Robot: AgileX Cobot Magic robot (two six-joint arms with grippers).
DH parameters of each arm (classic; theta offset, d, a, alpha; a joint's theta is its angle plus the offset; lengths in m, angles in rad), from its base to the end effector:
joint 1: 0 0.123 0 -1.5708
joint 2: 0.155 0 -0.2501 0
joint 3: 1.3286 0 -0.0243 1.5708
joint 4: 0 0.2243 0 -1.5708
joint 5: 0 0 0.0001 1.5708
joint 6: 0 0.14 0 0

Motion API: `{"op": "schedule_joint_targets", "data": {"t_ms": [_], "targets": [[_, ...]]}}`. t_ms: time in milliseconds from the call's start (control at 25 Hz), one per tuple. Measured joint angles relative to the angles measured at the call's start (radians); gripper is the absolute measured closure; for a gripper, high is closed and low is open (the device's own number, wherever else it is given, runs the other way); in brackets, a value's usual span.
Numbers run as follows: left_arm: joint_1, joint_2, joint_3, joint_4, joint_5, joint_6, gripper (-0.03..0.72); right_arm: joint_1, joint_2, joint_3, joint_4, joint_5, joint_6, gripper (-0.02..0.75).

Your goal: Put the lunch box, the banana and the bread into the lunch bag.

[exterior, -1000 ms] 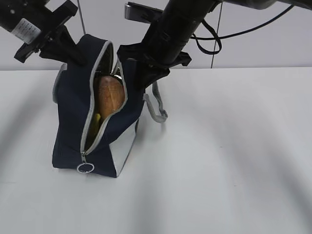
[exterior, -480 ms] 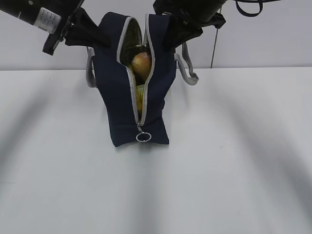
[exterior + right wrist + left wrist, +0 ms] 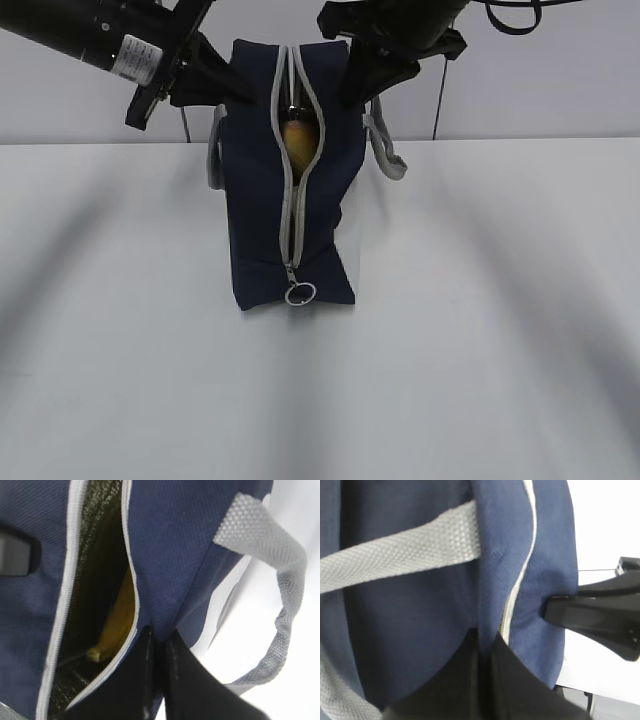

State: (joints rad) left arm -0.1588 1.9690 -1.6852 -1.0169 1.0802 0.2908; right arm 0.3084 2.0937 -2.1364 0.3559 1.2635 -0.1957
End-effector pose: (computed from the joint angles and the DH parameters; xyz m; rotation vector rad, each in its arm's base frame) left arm 0.3863 -0.1683 0.2392 0.0936 2.5140 -1.2841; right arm 0.3996 0.1761 0.2524 -0.6263 2.6074 0.5248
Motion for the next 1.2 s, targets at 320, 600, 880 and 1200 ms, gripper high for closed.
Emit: {"op": "schedule_joint_targets", "data": {"t_ms": [320, 600, 880, 1200], "targets": [[0.0, 0.021, 0.0, -0.014, -0.004, 0.0, 0.691, 0.0, 0.007, 0.0, 0.018, 0.0, 0.0, 0.743], [0.0, 0.021, 0.0, 0.053, -0.004, 0.0, 0.687, 0.0, 0.036, -0.002, 0.035, -0.002, 0.0, 0.743], [0.0, 0.021, 0.0, 0.066, -0.004, 0.0, 0.664, 0.0, 0.036, -0.002, 0.035, -0.003, -0.003, 0.726], [0.018, 0.021, 0.0, 0.071, 0.023, 0.0, 0.291, 0.0, 0.036, -0.002, 0.044, -0.01, -0.003, 0.356]]}}
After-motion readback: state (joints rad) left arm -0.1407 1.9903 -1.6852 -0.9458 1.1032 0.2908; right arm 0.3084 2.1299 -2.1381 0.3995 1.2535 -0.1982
